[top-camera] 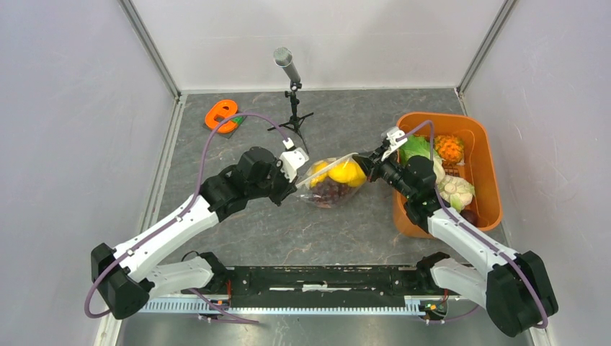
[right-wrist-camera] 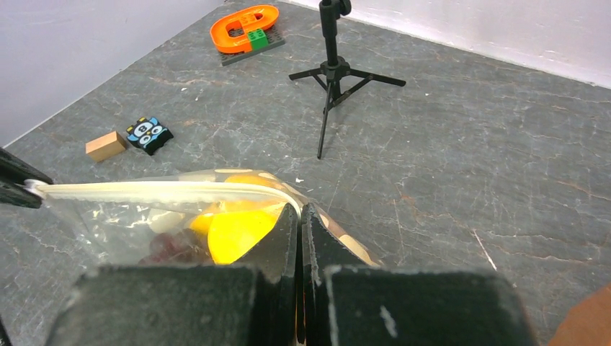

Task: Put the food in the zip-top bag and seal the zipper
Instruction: Zip the zipper food storage bag at the center of the board.

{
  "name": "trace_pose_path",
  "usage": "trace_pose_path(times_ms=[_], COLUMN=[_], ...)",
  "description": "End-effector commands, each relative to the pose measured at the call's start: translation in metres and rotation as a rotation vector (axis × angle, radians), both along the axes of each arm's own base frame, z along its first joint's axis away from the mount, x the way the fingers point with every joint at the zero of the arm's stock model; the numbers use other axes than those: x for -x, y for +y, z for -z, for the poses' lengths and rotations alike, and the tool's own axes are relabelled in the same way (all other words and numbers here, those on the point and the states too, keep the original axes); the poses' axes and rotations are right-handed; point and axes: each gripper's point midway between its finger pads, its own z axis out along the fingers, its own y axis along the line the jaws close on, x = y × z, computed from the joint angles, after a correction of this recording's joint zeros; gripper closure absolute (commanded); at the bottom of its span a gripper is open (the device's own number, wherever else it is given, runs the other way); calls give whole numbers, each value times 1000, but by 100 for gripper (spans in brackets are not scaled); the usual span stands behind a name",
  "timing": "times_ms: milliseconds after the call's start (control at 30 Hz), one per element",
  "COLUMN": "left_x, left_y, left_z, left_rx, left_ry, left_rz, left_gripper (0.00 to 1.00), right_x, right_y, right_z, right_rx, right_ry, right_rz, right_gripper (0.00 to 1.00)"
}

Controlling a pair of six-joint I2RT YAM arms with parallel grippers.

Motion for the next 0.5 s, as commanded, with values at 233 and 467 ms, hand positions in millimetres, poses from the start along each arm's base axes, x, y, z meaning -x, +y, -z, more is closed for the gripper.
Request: trace_pose_path(times_ms=[233,467], left_x=[-8,-23], left_y=[20,19], left_z=[5,-30], left_rx=[-62,90], left_ry=[19,-78], left_rz=[-118,-228], left_gripper=[72,25], right_x=[-7,5], right_y=[0,16], right_z=[-37,-45], right_rx=[-60,-66], right_ry=[-101,-107], right_rz=[-5,-124], right_gripper=[100,100])
